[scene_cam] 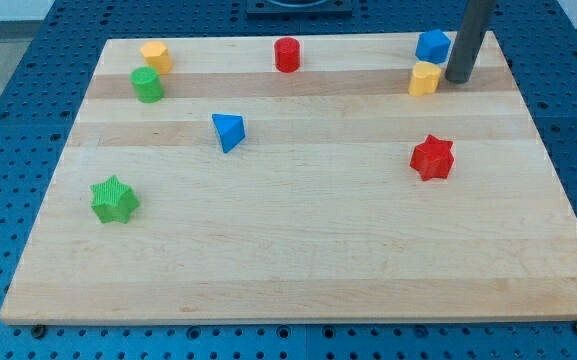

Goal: Slide the yellow heart above the blue triangle

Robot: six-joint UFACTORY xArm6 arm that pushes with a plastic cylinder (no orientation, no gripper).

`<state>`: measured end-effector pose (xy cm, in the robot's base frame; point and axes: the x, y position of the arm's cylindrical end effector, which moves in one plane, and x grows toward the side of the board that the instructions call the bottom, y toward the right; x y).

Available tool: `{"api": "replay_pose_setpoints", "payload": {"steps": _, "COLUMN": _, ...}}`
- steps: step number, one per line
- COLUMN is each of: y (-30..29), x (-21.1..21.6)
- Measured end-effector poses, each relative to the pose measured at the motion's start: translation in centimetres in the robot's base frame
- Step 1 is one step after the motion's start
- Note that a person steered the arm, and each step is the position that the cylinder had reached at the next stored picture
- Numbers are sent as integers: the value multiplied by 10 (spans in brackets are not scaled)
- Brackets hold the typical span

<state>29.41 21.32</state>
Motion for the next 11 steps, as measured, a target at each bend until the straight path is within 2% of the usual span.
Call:
{"api": "replay_pose_setpoints", "payload": {"steps": 2, "y": -72, "x": 22}}
{"api": "replay_pose_setpoints", "payload": {"steps": 3, "y": -87, "x": 22}}
{"api": "replay_pose_setpoints", "payload": {"steps": 9, "y": -91, "x": 8}}
{"api": "replay_pose_setpoints", "payload": {"steps": 10, "y": -105, "x": 8}}
{"api": "replay_pose_setpoints", "payload": {"steps": 11, "y": -155, "x": 13}}
